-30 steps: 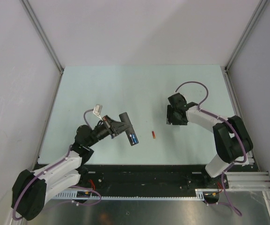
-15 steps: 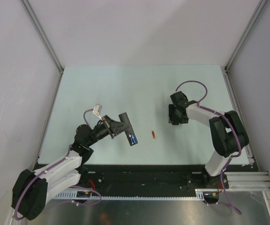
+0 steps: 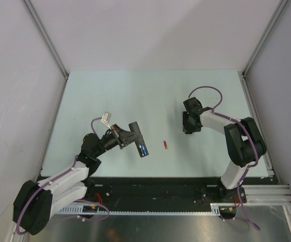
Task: Load the batteries into the remote control
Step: Pick up the battery cover at the center of the board.
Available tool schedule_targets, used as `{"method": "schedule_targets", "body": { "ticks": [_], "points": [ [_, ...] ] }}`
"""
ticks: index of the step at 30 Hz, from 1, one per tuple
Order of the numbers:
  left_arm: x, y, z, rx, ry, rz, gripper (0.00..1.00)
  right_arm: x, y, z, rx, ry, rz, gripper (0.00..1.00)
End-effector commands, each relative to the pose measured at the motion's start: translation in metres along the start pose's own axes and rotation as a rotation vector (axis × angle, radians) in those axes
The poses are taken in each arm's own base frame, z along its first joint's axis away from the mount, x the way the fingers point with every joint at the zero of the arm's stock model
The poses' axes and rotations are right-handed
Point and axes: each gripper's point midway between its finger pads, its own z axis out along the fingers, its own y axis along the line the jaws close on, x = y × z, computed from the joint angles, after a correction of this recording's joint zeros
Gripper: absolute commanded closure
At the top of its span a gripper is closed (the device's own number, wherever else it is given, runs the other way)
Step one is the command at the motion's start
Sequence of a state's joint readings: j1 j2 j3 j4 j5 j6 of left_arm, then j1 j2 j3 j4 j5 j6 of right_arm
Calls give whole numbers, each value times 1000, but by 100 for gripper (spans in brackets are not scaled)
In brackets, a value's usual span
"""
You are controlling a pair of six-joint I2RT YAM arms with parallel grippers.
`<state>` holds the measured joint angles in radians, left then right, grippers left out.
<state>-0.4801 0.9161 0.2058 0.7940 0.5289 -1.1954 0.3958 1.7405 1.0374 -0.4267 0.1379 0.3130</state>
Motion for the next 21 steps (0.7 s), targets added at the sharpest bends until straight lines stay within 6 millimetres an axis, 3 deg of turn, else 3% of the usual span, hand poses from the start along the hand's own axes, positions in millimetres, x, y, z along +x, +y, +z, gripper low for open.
{"method": "schedule_targets", "body": {
  "ticks": [1,13,17,21],
  "points": [
    [-7,-13,2,43,-7,41,100,0,2,6,0,16,9,56],
    [-8,-13,2,42,-13,40,100,-5,7,-7,-2,-17,25,83],
    [-11,-13,3,39,-25,36,100,-10,13,-26,-17,-49,22,85],
    [-14,-12,7,28,-34,28,100,-17,22,-59,-56,-108,21,85]
  ]
}}
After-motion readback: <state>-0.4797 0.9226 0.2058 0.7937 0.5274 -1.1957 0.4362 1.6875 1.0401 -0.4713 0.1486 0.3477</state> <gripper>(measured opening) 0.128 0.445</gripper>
